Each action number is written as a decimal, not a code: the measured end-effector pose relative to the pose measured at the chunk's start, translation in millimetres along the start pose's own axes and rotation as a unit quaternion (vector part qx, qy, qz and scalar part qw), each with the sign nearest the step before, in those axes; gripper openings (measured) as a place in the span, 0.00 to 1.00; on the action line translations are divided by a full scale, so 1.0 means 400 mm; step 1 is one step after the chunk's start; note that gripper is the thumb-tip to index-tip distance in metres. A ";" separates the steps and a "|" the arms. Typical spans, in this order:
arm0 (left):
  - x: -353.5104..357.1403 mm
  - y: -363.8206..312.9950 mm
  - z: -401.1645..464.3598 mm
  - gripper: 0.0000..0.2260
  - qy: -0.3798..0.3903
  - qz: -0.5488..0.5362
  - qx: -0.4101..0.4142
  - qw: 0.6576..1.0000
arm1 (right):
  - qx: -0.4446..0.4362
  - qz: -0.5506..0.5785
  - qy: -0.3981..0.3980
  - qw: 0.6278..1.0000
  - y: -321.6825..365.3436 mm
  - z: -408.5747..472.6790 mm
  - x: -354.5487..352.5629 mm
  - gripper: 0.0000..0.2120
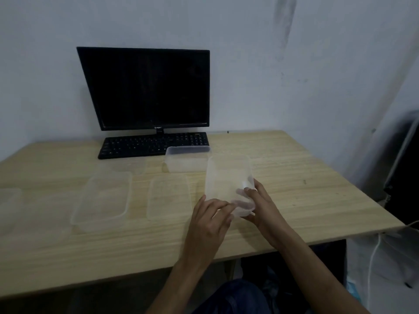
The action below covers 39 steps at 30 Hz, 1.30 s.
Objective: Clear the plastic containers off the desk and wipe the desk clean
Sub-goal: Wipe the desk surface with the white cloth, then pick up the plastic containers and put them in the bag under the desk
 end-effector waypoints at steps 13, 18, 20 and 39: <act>-0.077 0.213 -0.083 0.08 0.107 0.057 -0.234 0.965 | -0.089 0.037 -0.081 0.992 -0.061 -0.018 0.000 0.20; -0.043 0.217 -0.092 0.08 0.141 0.061 -0.237 0.959 | -0.101 -0.018 -0.089 0.991 -0.062 -0.026 0.009 0.22; -0.047 0.214 -0.091 0.06 0.138 0.067 -0.222 0.963 | -0.107 -0.037 -0.092 0.989 -0.063 -0.028 0.009 0.22; -0.153 0.157 -0.080 0.04 0.020 0.063 -0.215 0.974 | -0.098 -0.093 -0.090 0.987 -0.063 -0.040 0.020 0.22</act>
Point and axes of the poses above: each hand's wrist, its own z-axis towards the middle knuckle, its own x-axis out of the palm, y = z × x, the point moved 5 cm from there along z, towards the middle knuckle, and after that the axes turned 14 degrees about x, right-handed, at the moved point
